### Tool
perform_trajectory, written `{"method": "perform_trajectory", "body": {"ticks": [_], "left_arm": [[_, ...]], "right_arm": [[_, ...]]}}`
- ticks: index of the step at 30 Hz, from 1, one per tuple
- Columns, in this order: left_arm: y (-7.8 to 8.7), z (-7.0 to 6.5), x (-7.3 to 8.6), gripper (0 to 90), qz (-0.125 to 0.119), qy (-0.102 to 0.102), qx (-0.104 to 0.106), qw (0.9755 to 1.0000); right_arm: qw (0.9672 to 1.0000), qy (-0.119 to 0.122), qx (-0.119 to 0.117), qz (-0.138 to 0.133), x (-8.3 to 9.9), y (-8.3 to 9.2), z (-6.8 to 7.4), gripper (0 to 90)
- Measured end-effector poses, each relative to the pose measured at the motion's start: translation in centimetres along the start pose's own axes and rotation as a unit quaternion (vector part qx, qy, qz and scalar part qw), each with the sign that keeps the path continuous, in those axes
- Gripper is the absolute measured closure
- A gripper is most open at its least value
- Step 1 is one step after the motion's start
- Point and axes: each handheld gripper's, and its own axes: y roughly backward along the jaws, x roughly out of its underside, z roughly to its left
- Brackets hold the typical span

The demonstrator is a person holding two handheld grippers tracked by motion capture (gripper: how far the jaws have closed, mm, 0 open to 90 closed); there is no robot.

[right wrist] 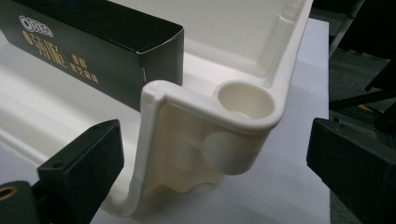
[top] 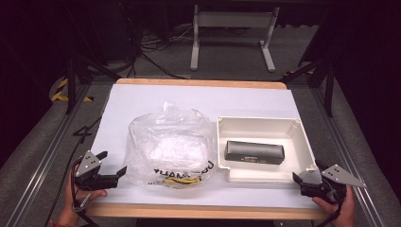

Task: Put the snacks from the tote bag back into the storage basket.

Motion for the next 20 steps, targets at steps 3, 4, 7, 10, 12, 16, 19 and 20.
{"method": "perform_trajectory", "body": {"ticks": [3, 4, 7, 10, 12, 16, 19, 20], "left_arm": [[0.02, -0.04, 0.00, 8.0, -0.001, -0.002, 0.000, 1.0000], [0.03, -0.06, 0.01, 8.0, -0.001, -0.002, -0.001, 1.0000], [0.03, -0.10, 0.02, 8.1, -0.001, -0.003, 0.000, 1.0000], [0.04, -0.06, 0.02, 8.1, -0.002, -0.002, 0.002, 1.0000], [0.05, -0.02, 0.01, 8.1, -0.002, -0.003, 0.004, 1.0000], [0.07, -0.02, 0.01, 8.1, -0.003, -0.002, 0.005, 1.0000], [0.05, 0.03, 0.00, 8.1, -0.002, 0.000, 0.004, 1.0000], [0.02, 0.04, 0.00, 8.1, -0.002, 0.000, 0.003, 1.0000]], "right_arm": [[1.0000, 0.002, -0.001, 0.002, -0.01, -0.03, 0.01, 4.7], [1.0000, 0.002, -0.002, 0.002, -0.01, -0.03, 0.01, 4.8], [1.0000, 0.001, -0.001, 0.002, -0.01, -0.03, 0.00, 4.8], [1.0000, 0.000, -0.001, 0.004, -0.02, -0.07, 0.00, 4.8], [1.0000, 0.001, -0.001, 0.005, -0.03, -0.10, -0.04, 4.8], [1.0000, -0.006, -0.003, 0.004, -0.02, -0.10, -0.15, 4.7], [0.9999, -0.009, -0.003, 0.009, -0.06, -0.19, -0.20, 4.8], [0.9999, -0.009, -0.003, 0.009, -0.06, -0.19, -0.20, 4.8]]}}
